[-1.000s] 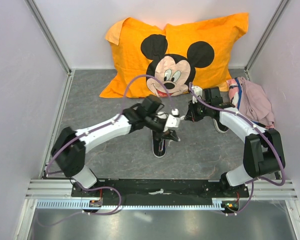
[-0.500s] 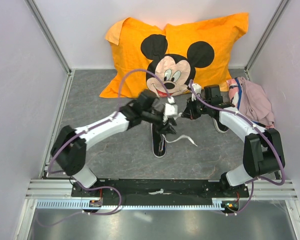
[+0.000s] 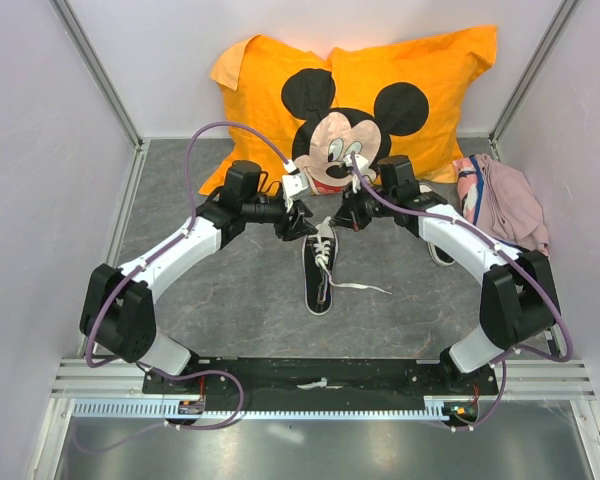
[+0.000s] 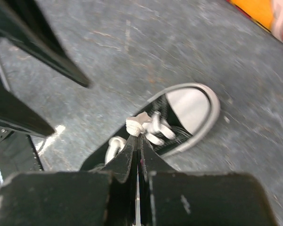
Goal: Tie the shoes
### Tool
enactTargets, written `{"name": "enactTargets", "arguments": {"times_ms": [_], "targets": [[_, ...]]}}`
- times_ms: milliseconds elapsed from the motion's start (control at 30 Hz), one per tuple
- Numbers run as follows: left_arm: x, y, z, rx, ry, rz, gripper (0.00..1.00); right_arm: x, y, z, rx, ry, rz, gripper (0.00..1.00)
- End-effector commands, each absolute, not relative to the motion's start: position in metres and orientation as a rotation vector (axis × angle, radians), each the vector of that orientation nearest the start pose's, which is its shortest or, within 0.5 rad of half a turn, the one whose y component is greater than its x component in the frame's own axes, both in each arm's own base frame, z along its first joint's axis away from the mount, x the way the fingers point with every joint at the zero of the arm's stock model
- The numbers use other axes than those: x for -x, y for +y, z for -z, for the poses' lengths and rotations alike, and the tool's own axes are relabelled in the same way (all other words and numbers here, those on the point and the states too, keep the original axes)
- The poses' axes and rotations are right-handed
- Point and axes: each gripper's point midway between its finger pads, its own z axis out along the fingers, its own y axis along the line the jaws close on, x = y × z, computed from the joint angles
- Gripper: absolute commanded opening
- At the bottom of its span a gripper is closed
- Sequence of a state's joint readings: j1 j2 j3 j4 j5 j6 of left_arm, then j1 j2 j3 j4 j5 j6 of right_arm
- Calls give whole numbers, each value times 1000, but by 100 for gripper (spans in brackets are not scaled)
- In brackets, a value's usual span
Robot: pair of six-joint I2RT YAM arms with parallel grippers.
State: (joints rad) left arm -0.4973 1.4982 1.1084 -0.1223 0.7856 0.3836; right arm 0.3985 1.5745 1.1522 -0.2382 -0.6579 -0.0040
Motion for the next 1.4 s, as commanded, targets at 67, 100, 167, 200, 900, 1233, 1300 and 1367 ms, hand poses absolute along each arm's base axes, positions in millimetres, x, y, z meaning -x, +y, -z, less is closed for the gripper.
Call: {"name": "enactTargets", "arguments": {"times_ms": [67, 100, 167, 200, 900, 1233, 1300, 1367], "targets": [[-310, -306, -204, -1291, 1527, 927, 57, -329, 292, -208, 905, 1935, -1021, 0], [-309, -307, -200, -1292, 1538, 945, 57, -325, 294, -211, 916, 1923, -1029, 0], [-307, -308, -193, -1280, 1567, 980, 62, -321, 298, -213, 933, 1913, -1046, 0], [-306, -309, -191, -1277, 1569, 988, 62, -318, 299, -217, 941, 1902, -1051, 0], [-321, -303, -174, -1116, 1695, 1061, 2, -305, 255, -188, 976, 2029, -968, 53], [-320, -298, -162, -1021, 1797, 1124, 2, -267, 218, -97, 1315, 2060, -709, 82], [-319, -297, -160, -1018, 1804, 1125, 2, -260, 220, -85, 1362, 2052, -691, 82], [-318, -296, -158, -1013, 1813, 1128, 2, -258, 219, -75, 1407, 2042, -655, 82]]}}
